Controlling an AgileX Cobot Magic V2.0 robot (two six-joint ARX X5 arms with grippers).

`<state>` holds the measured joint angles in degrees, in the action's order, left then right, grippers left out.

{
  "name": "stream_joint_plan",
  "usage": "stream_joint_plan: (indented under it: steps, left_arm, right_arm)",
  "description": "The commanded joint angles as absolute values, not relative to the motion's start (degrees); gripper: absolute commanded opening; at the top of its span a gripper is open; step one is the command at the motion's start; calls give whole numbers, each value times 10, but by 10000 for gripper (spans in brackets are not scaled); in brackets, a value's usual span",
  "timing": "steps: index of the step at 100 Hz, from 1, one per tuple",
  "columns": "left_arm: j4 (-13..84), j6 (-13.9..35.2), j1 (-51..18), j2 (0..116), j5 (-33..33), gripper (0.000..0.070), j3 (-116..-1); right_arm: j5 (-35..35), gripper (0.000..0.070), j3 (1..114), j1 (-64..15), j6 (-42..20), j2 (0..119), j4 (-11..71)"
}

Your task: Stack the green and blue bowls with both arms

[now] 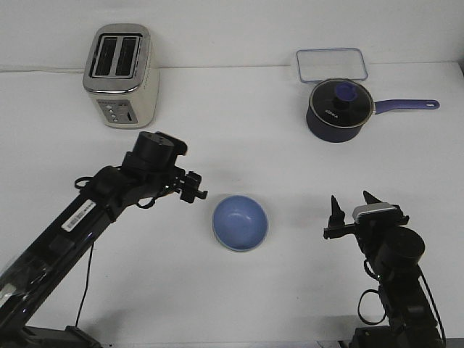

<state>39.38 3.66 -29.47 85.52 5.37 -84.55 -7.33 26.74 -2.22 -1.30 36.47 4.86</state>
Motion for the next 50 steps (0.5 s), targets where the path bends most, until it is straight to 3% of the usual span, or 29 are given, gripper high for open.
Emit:
stream_joint_plan:
  steps: [1,24,50]
  left_arm:
    - [390,26,-275,843,44,308,-854]
    - [340,31,-190,743,44,308,-788]
    - [191,53,-125,555,44,308,-552]
  right_arm:
    - [-73,528,273,-23,-17,367,43]
    - [-73,528,273,-23,-17,367,43]
    - [-73,528,273,-23,-17,367,43]
